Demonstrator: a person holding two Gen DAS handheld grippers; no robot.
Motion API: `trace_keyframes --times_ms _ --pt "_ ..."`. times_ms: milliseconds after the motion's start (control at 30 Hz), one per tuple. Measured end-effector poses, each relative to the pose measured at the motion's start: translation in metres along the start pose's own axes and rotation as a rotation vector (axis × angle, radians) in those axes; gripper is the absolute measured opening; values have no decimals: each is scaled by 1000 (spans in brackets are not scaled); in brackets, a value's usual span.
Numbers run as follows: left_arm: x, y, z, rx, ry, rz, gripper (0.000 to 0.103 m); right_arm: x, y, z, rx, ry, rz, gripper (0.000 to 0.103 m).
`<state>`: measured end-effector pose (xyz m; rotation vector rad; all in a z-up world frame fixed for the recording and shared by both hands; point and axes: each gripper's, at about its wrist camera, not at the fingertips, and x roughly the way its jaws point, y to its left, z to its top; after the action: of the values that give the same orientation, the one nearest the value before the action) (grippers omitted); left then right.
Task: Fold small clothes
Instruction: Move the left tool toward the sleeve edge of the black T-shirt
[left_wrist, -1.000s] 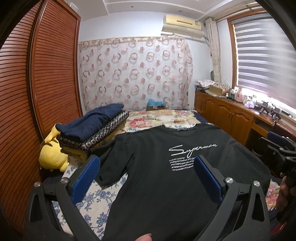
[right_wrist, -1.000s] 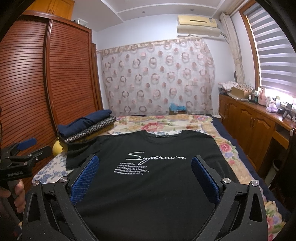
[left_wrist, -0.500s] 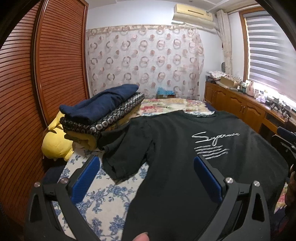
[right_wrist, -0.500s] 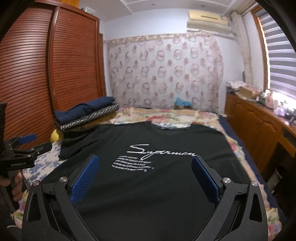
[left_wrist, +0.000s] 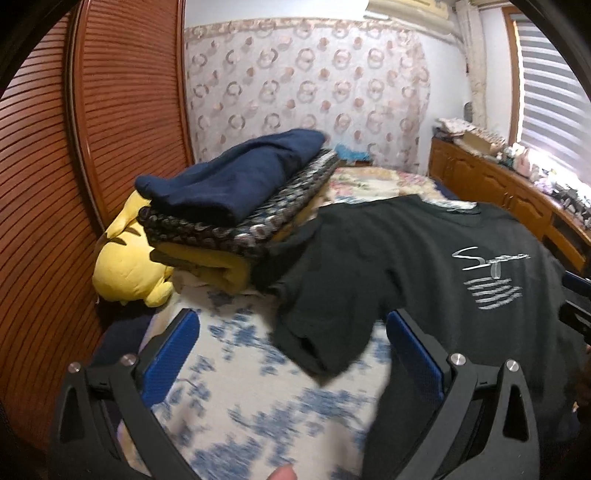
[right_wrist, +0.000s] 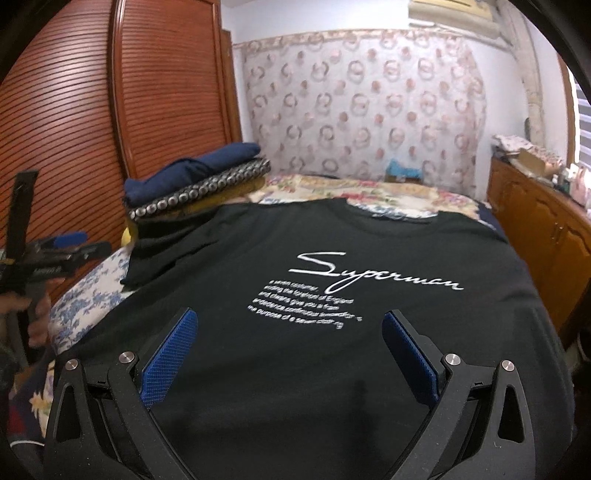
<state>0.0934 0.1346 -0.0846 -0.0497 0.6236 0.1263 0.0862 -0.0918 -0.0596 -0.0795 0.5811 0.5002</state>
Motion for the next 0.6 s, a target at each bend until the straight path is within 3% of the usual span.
trace_keyframes --times_ms 100,200,400,600 --pt "19 13 5 -9 41 -36 102 8 5 1 -20 25 18 99" --pt "39 21 9 -38 87 -101 95 15 9 3 -48 50 26 99" --pt "74 21 12 -49 183 -132 63 25 12 -1 -67 80 43 99" --pt "89 16 4 -27 235 -96 24 26 10 -3 -53 99 49 99"
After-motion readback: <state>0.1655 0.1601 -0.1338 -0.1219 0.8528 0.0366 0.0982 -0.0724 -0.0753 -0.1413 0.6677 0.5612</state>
